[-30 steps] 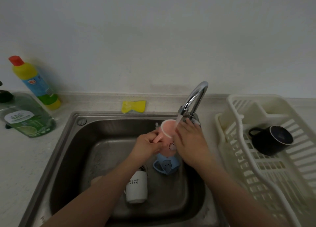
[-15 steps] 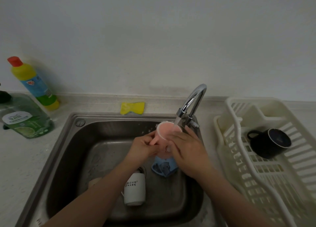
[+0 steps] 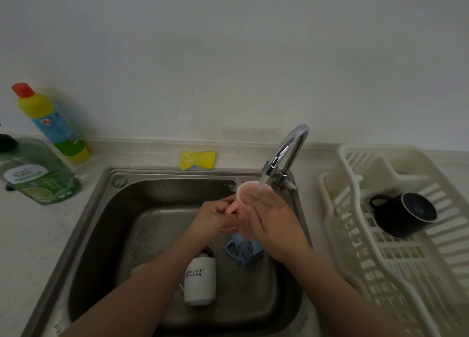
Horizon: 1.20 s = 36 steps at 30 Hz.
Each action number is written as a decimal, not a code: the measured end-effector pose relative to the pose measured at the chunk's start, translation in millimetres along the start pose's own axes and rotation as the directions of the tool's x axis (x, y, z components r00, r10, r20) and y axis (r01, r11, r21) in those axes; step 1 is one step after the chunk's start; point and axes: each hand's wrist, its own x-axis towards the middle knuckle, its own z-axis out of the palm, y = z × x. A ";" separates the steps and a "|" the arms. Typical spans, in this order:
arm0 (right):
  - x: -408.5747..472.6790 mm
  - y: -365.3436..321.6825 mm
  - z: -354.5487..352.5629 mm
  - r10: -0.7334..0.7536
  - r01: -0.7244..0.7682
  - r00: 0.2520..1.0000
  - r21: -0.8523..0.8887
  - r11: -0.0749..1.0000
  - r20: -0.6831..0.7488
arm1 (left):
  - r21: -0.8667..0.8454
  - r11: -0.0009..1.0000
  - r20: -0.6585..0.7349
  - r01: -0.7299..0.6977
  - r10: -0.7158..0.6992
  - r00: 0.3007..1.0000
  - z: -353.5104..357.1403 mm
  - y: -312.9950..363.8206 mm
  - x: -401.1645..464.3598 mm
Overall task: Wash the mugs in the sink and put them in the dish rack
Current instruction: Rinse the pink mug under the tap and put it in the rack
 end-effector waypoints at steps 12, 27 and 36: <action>-12.4 14.2 -4.5 -0.040 0.039 0.999 -0.061 0.997 -0.031 | -0.032 0.999 0.079 -0.037 0.039 0.996 -11.4 -3.7 0.9; 4.1 0.2 -8.0 -0.064 0.064 0.997 -0.013 0.998 0.035 | -0.120 0.992 -0.002 0.026 -0.027 1.000 -8.5 4.5 -3.6; -2.4 -0.2 -1.1 -0.036 0.036 0.999 0.009 0.999 0.024 | -0.064 0.998 -0.054 0.005 -0.008 0.998 -9.7 9.4 -4.7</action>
